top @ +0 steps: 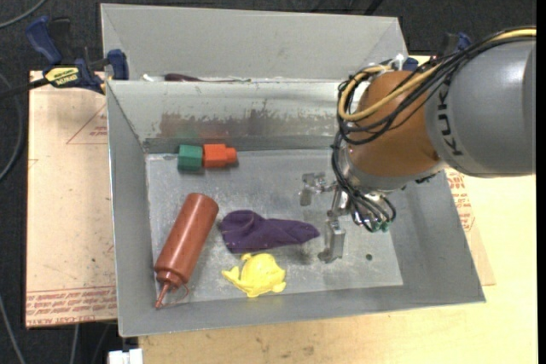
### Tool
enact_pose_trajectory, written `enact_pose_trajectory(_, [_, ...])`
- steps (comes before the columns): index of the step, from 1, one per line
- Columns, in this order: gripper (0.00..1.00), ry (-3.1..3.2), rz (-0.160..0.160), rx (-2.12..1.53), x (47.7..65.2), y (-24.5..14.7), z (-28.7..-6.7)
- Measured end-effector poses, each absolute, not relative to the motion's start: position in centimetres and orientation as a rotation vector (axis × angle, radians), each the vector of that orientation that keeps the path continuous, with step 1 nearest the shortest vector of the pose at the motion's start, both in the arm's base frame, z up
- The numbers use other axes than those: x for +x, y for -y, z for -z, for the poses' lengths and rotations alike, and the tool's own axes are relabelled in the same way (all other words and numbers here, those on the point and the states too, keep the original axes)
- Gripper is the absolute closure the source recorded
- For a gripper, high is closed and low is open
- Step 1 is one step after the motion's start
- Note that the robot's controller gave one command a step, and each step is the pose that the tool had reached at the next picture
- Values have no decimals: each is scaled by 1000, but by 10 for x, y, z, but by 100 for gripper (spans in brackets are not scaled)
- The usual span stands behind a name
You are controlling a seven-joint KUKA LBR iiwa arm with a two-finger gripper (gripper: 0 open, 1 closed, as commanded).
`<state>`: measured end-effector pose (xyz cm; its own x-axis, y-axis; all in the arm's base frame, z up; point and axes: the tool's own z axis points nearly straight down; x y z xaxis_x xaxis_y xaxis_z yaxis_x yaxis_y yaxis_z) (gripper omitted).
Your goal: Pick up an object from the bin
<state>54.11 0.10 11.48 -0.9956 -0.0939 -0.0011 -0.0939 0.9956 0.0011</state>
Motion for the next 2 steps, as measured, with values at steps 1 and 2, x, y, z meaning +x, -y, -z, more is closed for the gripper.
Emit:
enact_pose_trajectory(1, [0,-3139,-4,-194,554,-27,-108])
enact_pose_trajectory(2, [0,-3135,-4,-121,554,-41,-146])
